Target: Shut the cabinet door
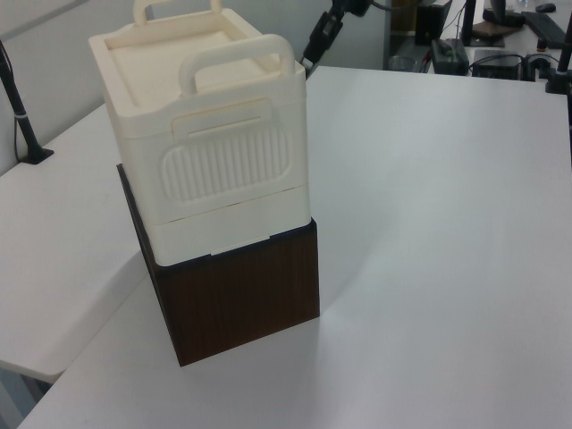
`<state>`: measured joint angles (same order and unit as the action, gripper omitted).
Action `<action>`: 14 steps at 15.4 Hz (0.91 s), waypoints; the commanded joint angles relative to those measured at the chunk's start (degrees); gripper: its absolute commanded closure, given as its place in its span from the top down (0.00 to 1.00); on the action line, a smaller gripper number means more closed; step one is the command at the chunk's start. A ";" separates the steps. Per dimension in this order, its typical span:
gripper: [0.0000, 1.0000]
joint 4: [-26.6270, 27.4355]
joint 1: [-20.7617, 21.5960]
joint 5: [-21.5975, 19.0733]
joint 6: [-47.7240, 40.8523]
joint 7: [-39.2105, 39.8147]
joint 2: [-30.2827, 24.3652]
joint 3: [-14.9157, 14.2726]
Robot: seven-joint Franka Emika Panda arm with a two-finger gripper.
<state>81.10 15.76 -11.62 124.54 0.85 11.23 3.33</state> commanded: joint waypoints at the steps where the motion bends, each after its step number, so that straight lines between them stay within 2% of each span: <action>1: 0.00 2.04 -0.99 2.63 -10.25 1.79 -1.83 -1.13; 4: 0.00 2.04 -2.48 10.19 -20.89 1.35 -2.27 -1.83; 7: 0.00 2.31 -6.17 11.35 -26.79 1.35 -3.58 -3.24; 9: 0.00 4.06 -8.63 13.62 -30.49 1.35 -5.51 -3.42; 10: 0.00 5.63 -9.60 15.03 -30.94 1.35 -6.74 -3.25; 12: 0.00 7.93 -12.23 15.31 -30.94 1.35 -8.77 -3.25; 14: 0.00 8.89 -12.94 16.44 -31.99 1.35 -9.30 -3.25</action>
<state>84.90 3.99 2.95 93.70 1.72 5.81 -0.13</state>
